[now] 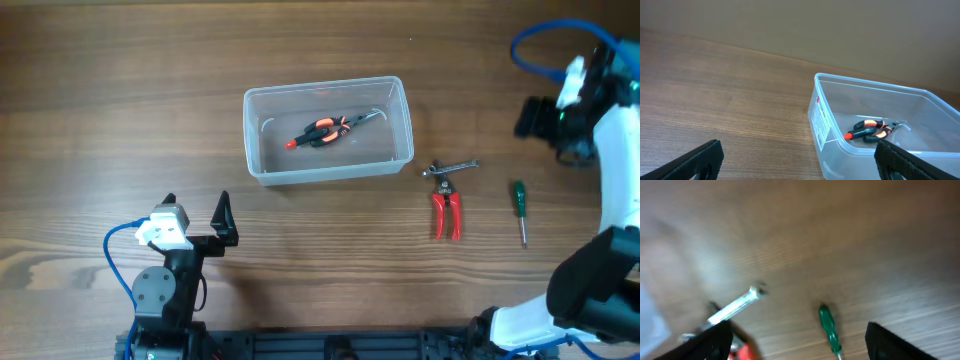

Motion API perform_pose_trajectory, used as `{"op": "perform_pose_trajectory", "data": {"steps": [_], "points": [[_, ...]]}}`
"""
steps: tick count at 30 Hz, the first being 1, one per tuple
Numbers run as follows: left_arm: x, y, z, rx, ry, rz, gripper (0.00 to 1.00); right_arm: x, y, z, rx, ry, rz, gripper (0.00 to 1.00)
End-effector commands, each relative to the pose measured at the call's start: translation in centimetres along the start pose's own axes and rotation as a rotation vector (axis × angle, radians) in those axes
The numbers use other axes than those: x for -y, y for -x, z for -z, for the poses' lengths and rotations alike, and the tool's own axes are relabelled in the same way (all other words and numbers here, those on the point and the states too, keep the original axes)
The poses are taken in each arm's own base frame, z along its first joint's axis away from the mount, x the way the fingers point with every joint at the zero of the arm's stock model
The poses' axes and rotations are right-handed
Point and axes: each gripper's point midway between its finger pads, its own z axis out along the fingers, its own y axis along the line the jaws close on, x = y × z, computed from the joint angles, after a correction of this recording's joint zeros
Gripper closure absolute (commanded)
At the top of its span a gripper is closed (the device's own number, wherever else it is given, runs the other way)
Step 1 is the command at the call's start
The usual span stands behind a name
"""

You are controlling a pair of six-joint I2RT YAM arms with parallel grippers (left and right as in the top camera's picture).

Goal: Pack container
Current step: 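Lower the right gripper onto the green-handled screwdriver and grasp it, then carry the green screwdriver into the container and release it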

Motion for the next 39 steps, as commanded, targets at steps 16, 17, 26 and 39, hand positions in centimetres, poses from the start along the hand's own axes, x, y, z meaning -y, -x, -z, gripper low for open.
{"op": "perform_pose_trajectory", "data": {"steps": [16,17,26,39], "points": [[-0.2,-0.1,0.0,-0.001,0.009,0.013,0.0,3.1,-8.2,-9.0,-0.092,-0.048,-0.056,0.37],[-0.2,-0.1,0.0,-0.001,0.009,0.013,0.0,3.1,-8.1,-9.0,-0.087,-0.048,-0.057,0.45],[-0.2,-0.1,0.0,-0.001,0.009,0.013,0.0,3.1,-8.7,-10.0,-0.118,-0.05,-0.1,0.76],[-0.2,-0.2,0.0,-0.002,0.009,0.013,0.0,-6.6,2.7,2.1,0.108,0.5,-0.161,0.96]]}}
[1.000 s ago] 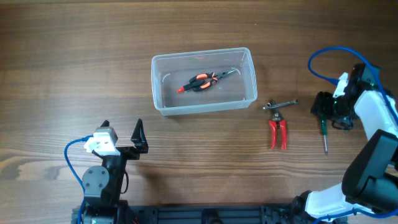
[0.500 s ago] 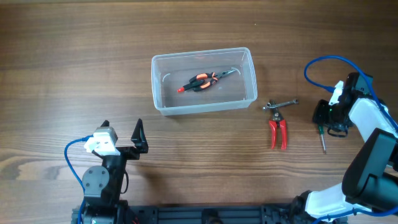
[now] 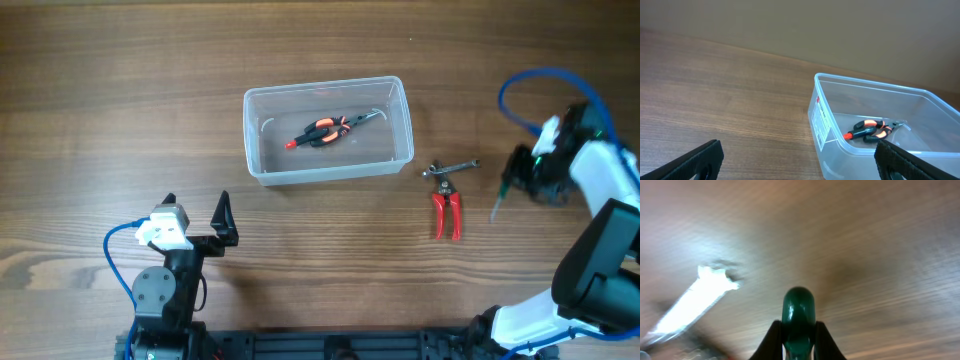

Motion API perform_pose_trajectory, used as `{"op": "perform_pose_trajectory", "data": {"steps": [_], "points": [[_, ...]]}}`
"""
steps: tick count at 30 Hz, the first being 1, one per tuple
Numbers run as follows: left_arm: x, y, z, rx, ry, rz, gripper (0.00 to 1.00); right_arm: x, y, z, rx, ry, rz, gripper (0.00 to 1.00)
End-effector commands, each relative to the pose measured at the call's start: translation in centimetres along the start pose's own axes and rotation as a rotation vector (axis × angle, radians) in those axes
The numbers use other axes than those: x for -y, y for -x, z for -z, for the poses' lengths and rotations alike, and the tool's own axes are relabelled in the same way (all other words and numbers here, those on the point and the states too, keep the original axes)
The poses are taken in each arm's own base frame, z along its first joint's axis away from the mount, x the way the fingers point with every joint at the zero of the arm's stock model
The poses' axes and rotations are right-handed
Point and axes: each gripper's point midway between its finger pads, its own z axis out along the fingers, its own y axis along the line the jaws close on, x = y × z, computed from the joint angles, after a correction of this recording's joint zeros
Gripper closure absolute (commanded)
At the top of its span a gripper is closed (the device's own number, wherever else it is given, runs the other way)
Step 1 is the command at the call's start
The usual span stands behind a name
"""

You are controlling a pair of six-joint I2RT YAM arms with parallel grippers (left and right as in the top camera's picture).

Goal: Pack container
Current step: 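Carry the green screwdriver into the container and release it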

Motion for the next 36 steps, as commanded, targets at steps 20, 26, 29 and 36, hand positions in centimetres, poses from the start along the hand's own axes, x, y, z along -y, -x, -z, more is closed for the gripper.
{"op": "perform_pose_trajectory", "data": {"steps": [20,26,29,36], "points": [[-0.2,-0.1,0.0,-0.001,0.009,0.013,0.0,-34.7,-8.1,6.3,0.236,0.193,1.623,0.96],[-0.2,-0.1,0.0,-0.001,0.009,0.013,0.0,-33.9,-6.9,-3.1,0.134,0.092,1.833,0.96],[-0.2,-0.1,0.0,-0.001,0.009,0.013,0.0,-33.8,-6.4,-4.6,0.13,0.062,1.801,0.94],[-0.2,-0.1,0.0,-0.001,0.009,0.013,0.0,-35.6,-6.0,2.4,0.239,0.151,1.523,0.0]]}}
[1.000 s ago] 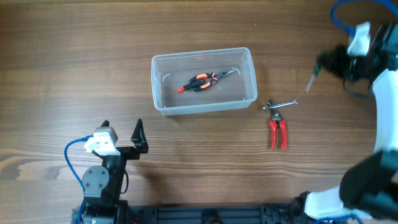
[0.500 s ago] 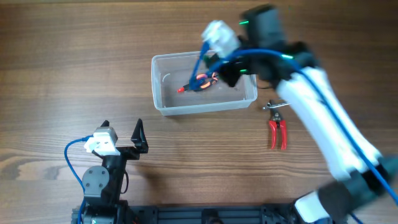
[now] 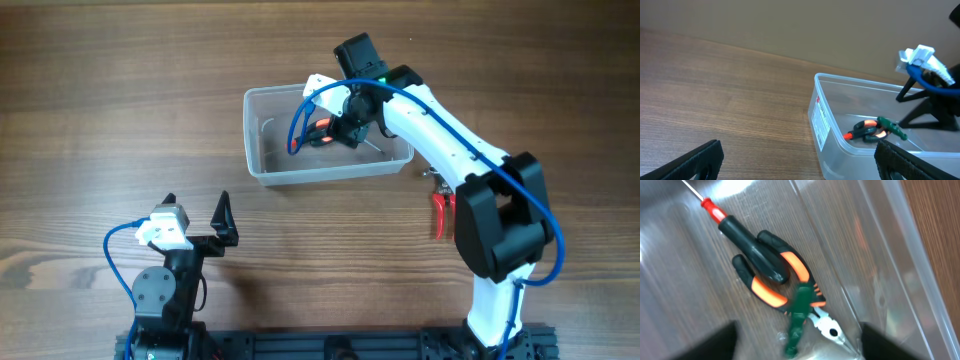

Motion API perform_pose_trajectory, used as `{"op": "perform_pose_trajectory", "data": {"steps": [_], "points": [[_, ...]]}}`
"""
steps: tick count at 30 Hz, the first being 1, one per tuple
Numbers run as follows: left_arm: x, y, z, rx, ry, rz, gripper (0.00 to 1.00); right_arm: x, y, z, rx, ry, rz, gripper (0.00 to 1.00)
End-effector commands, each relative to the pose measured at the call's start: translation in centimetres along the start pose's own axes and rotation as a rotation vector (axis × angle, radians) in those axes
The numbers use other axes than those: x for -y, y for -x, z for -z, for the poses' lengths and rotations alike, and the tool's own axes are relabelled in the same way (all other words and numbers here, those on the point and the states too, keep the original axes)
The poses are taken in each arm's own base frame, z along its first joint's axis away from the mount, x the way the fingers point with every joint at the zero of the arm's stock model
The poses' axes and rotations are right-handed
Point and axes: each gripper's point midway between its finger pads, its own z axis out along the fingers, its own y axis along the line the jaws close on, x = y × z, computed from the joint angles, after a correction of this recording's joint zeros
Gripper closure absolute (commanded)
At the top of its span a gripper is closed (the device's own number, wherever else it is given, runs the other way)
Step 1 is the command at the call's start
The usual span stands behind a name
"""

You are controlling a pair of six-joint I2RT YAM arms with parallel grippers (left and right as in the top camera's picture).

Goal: Pack container
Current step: 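Carry the green screwdriver into the container and release it, then lower the right gripper onto the silver wrench and grasp it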

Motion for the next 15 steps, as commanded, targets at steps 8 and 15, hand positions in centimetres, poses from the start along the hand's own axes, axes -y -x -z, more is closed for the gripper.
{"op": "perform_pose_trajectory", "data": {"steps": [8,15], "points": [[-0.2,-0.1,0.0,-0.001,0.009,0.013,0.0,9.8,-2.5,22.2,0.433,-0.237,-0.889,0.0],[-0.2,-0.2,0.0,-0.002,0.009,0.013,0.0,9.0,-17.3,19.5,0.163,-0.124,-1.659,0.11]]}}
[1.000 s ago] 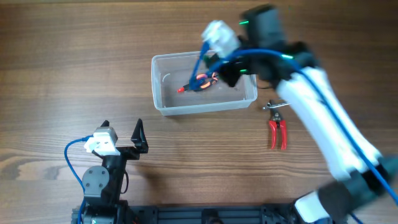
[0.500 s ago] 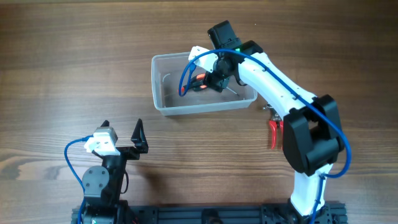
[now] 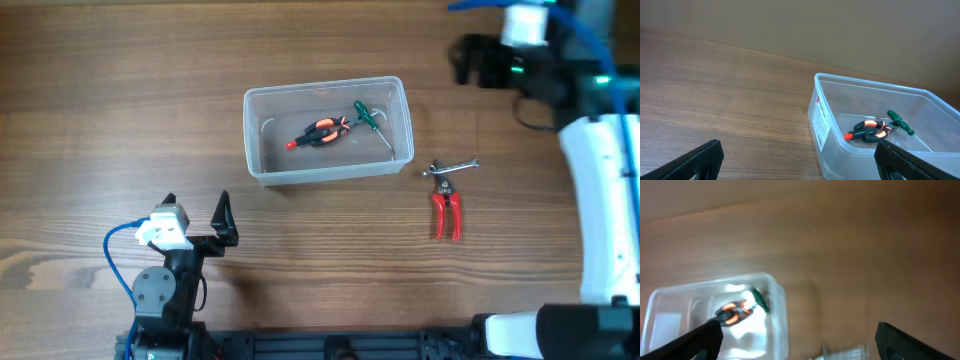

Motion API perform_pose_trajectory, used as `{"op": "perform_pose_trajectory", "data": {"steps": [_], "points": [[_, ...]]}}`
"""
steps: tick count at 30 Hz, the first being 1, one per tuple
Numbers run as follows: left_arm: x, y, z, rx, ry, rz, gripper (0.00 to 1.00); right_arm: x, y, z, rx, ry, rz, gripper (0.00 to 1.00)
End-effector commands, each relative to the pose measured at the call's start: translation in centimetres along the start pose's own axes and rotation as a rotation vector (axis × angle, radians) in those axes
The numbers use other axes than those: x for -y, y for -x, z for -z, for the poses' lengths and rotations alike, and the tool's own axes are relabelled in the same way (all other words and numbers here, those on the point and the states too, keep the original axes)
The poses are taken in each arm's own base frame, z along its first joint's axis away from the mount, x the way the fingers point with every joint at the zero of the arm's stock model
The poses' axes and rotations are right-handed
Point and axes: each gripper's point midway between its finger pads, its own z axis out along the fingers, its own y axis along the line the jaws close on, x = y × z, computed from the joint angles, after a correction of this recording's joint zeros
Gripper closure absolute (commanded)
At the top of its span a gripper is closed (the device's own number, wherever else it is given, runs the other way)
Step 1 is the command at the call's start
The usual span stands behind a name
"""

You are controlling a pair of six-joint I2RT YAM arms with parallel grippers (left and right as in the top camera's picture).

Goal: Pack container
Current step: 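Lower the right gripper onto the silver wrench and grasp it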

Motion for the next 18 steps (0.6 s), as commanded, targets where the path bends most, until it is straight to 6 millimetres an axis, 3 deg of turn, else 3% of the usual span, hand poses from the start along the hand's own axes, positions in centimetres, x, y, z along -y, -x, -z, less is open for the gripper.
{"op": "perform_pose_trajectory", "data": {"steps": [1,4,8,11,13,15,18], "points": [[-0.2,-0.1,0.0,-0.001,0.009,0.013,0.0,3.5,-6.1,-3.7,-0.229,-0.073,-0.455,0.2],[-0.2,-0.1,0.0,-0.001,0.009,0.013,0.0,4.2,-11.4,-5.9,-0.36,-0.157,-0.72,0.24],[-0.2,-0.2,0.0,-0.002,0.009,0.013,0.0,4.1,-15.8,-8.4,-0.418,-0.221,-0.904,0.25],[-0.2,-0.1,0.0,-0.001,0.009,0.013,0.0,4.6,-18.0,-9.6,-0.424,-0.26,-1.006,0.27],[-0.2,-0.1,0.0,-0.001,0.009,0.013,0.0,5.0,-19.5,-10.3,-0.43,-0.289,-1.081,0.35],[-0.2,-0.1,0.0,-0.001,0.009,0.013,0.0,5.7,-20.4,-10.7,-0.413,-0.322,-1.124,0.44],[-0.2,-0.2,0.0,-0.002,0.009,0.013,0.0,6.1,-20.6,-11.1,-0.394,-0.344,-1.158,0.46]]}}
